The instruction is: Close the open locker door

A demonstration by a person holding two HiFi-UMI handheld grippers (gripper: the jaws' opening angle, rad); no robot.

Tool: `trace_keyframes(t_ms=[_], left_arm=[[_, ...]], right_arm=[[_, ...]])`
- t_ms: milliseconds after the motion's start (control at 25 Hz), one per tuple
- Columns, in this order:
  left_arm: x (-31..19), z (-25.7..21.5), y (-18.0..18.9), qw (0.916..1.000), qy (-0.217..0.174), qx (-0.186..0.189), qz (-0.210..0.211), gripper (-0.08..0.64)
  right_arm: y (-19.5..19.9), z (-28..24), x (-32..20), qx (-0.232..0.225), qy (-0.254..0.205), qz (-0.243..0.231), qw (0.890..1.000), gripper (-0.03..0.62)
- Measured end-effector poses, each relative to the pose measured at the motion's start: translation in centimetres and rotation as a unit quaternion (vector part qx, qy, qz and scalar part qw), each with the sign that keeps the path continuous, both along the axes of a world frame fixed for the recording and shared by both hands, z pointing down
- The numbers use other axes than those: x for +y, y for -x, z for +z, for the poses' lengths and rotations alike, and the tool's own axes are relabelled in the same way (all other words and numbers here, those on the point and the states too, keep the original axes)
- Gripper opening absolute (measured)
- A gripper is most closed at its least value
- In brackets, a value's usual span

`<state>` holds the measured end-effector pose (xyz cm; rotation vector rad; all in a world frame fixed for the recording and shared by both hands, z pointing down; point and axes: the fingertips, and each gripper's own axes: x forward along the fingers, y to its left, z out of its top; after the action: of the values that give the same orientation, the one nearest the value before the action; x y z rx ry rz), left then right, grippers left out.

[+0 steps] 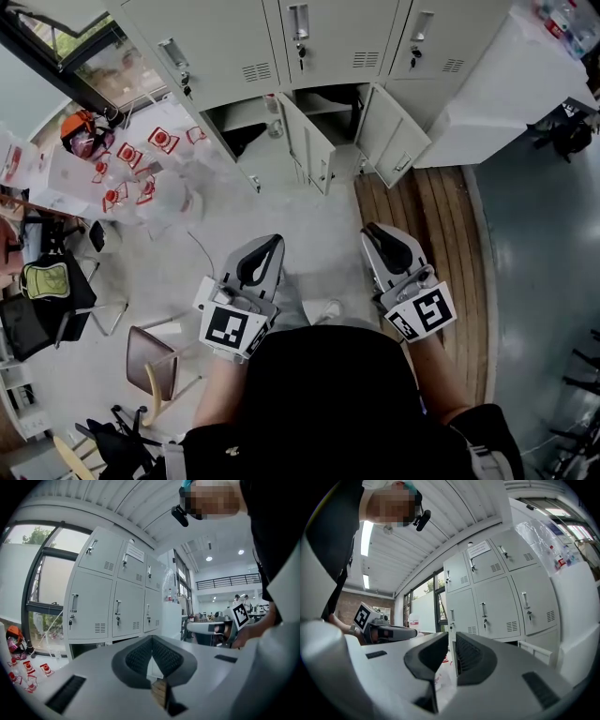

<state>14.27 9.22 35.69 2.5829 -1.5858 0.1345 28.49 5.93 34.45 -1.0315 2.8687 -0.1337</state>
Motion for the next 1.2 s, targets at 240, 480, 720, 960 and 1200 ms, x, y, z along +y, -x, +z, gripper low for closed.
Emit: trace_keyframes(t_ms=[240,480,720,960,1200], left_arm=[[-4.4,0.9,3.8,0.9997,0.005,0.008,0.023,0.021],[-9.5,1.0,8.8,0.9981,0.011,0.010,0.060,0.021],[-13.5,1.2,11.7,0.9929,-0.018,-0.013,0.117,0.021],[-15.9,2.3,12.6,0.9898,0.002,-0.007,0.142,0.020],[-17.5,4.5,12.5,0.9913,0.047,-0.009,0.122,0.021]], right_arm=[[4.7,0.5,-3.5,0.012,0.005,0.005,1.000,0.063],[10.0,0.6,-7.6,0.027,0.011,0.032,0.999,0.063],[13.2,1.9,-11.5,0.035,0.024,0.078,0.996,0.063],[13.6,3.9,-14.5,0.059,0.037,0.101,0.992,0.064],[11.9,5.5,-17.3,0.066,0.061,0.085,0.992,0.064]])
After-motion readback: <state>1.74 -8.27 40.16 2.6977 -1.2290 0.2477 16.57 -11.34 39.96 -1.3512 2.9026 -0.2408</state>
